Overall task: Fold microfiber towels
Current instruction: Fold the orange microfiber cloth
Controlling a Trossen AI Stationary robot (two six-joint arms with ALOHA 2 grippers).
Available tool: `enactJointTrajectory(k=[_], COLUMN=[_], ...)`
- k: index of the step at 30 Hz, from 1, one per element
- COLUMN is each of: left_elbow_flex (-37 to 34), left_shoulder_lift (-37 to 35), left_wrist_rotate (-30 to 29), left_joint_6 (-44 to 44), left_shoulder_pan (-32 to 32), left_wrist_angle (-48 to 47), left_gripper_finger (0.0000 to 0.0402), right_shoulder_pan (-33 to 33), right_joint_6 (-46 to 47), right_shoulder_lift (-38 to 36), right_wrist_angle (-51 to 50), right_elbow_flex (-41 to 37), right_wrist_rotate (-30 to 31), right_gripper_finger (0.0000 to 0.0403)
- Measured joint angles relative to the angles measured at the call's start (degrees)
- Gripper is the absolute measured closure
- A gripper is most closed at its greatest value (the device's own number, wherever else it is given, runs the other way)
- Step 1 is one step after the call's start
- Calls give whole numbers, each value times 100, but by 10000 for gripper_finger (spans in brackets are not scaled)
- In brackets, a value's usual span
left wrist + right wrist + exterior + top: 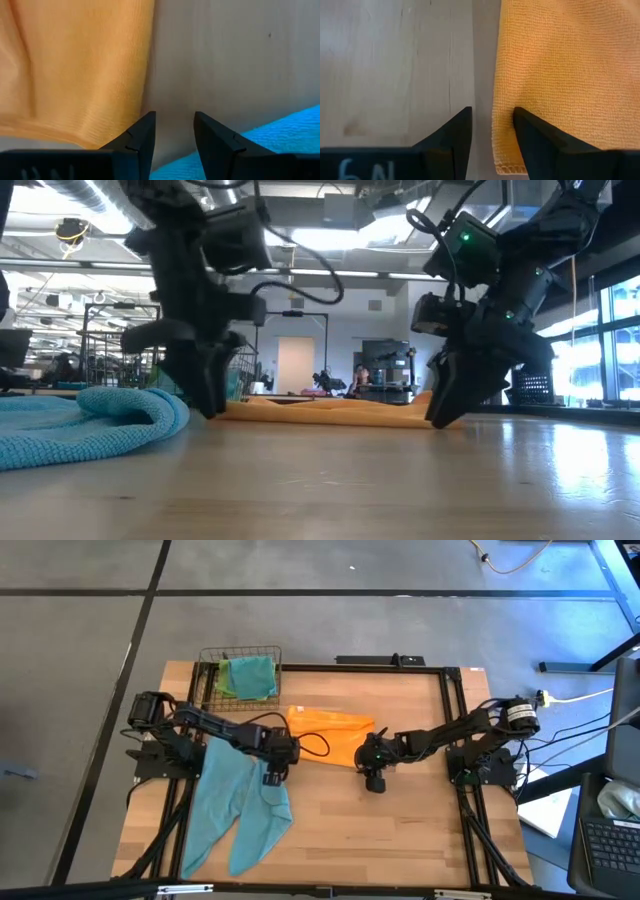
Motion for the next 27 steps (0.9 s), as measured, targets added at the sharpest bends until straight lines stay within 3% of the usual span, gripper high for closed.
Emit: enactJointTrajectory(k=[4,7,12,18,27], left_elbow_flex=[-108,-117,-108,235,1057], left_shoulder_lift=[-4,-4,-2,-132,-441], left_wrist_rotate=[39,195,635,928,766], left_joint_6=[-553,-868,-1352,-1736,-1746], left_shoulder_pan=[0,0,40,-112,-311], left_wrist_angle=[92,153,111,-414,-1550], left_gripper_finger=[276,285,372,400,401], right_shoulder_pan=[0,-3,-33,-45,-45], right_joint_6=[-8,-1,48,480,-160], right_shoulder_lift=[-10,-3,5,-158,-1155], right_wrist_angle=[55,60,20,-888,-2900], right_elbow_flex=[-13,-15,3,403,1260], right_wrist_rotate=[-24,-19,-541,-1326,-1061], right_gripper_finger=[259,293,387,396,399])
